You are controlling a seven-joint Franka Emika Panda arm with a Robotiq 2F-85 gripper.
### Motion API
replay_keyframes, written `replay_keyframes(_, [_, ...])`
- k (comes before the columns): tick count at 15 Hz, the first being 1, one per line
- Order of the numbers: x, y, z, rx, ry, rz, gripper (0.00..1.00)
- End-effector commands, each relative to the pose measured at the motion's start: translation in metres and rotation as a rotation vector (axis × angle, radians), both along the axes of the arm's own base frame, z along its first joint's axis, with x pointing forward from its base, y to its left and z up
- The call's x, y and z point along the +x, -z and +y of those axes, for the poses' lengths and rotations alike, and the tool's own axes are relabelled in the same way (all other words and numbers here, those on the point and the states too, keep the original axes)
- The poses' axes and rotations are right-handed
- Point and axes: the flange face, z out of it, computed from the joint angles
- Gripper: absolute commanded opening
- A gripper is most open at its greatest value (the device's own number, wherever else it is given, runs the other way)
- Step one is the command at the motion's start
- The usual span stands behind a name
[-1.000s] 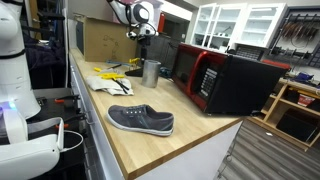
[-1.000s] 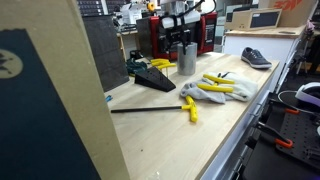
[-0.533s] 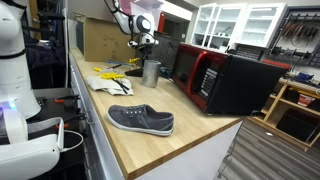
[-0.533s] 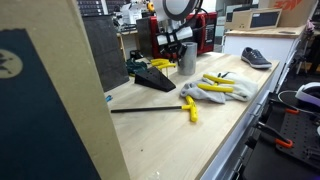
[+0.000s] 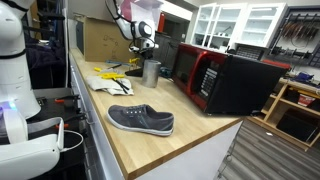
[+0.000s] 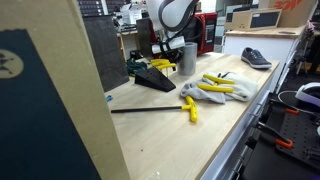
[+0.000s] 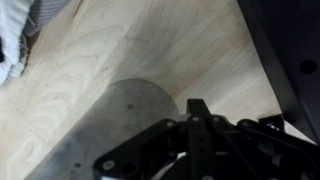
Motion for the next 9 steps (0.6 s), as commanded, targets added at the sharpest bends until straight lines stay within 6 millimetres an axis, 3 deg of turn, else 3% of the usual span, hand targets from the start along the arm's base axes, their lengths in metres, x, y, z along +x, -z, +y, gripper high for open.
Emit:
replay_keyframes(1, [0.020,-0.005,-0.003,-0.013,0.052,-0.050,0.00])
replay_keyframes(9, [0.044,-0.017,0.018,0.086,0.101,-0.090,0.00])
